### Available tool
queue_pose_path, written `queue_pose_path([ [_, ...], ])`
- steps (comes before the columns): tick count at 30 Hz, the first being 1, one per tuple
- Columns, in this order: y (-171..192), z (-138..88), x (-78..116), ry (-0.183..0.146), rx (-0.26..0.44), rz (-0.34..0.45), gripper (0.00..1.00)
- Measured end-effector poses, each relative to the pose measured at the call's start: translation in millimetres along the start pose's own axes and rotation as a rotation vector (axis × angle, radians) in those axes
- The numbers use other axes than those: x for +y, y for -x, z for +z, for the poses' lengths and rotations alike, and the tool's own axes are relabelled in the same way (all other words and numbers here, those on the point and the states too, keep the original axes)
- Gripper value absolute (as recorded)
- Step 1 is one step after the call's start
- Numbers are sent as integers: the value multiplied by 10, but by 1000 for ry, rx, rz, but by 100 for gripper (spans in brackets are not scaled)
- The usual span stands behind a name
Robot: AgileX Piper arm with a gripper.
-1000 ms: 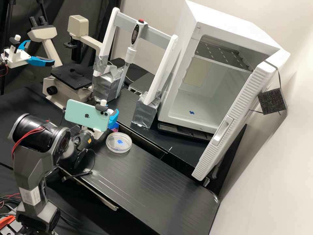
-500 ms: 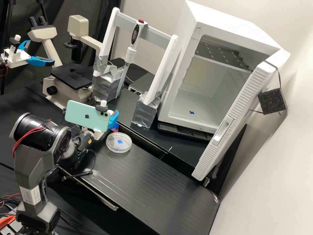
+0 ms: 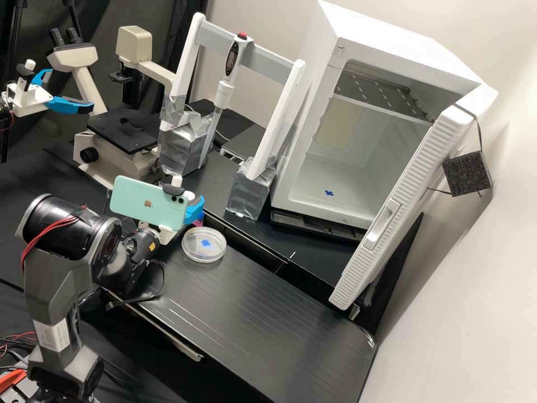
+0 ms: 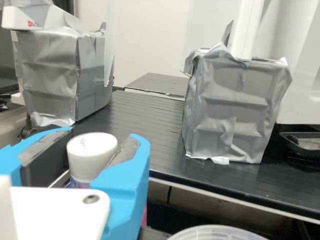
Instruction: Close the bottle
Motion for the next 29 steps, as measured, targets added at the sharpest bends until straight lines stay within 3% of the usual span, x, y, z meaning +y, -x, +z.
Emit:
queue_pose_path([
  [7, 141, -28, 33, 10, 34, -3, 100],
  [14, 414, -35, 133, -26, 72, 40, 100],
  [17, 607, -92, 200, -24, 139, 115, 100],
  [21, 797, -161, 251, -14, 174, 202, 100],
  [25, 901, -233, 344, -27, 223, 276, 100],
  [29, 919, -224, 398, -97, 250, 299, 100],
])
